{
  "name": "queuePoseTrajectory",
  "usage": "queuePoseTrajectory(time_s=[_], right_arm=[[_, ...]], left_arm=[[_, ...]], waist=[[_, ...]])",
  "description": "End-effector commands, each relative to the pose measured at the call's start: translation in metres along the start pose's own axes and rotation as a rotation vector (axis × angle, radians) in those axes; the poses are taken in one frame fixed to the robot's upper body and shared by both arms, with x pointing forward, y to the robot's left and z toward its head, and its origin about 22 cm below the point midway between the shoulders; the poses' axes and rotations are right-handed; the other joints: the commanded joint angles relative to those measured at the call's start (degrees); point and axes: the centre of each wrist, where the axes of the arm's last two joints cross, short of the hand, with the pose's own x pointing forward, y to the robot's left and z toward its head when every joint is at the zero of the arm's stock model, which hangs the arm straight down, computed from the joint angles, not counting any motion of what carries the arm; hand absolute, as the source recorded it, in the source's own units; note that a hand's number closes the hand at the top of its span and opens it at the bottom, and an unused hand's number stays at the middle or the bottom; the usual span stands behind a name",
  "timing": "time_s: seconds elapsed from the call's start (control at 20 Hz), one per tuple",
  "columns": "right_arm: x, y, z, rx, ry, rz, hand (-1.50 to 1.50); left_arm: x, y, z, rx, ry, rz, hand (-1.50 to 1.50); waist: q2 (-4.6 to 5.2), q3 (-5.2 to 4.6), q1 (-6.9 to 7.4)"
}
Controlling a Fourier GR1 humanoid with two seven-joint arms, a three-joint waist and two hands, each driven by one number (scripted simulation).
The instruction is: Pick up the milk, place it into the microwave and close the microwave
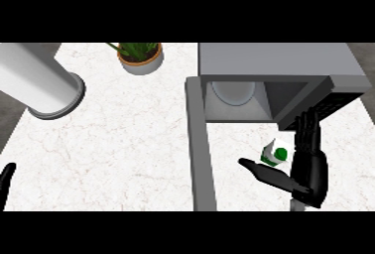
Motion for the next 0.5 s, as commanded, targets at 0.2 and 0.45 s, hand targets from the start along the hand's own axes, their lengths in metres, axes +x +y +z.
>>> queuePoseTrajectory(time_s=[0.2, 0.45], right_arm=[[-0.041, -0.042, 0.015, -0.034, 0.038, 0.015, -1.5], [-0.06, -0.066, 0.011, 0.0, 0.024, 0.045, -1.5]], left_arm=[[0.005, 0.007, -0.003, 0.002, 0.001, -0.012, -1.5], [0.016, -0.008, 0.01, 0.005, -0.003, 0.002, -1.5]], waist=[[0.02, 0.0, -0.11], [-0.01, 0.0, 0.06]])
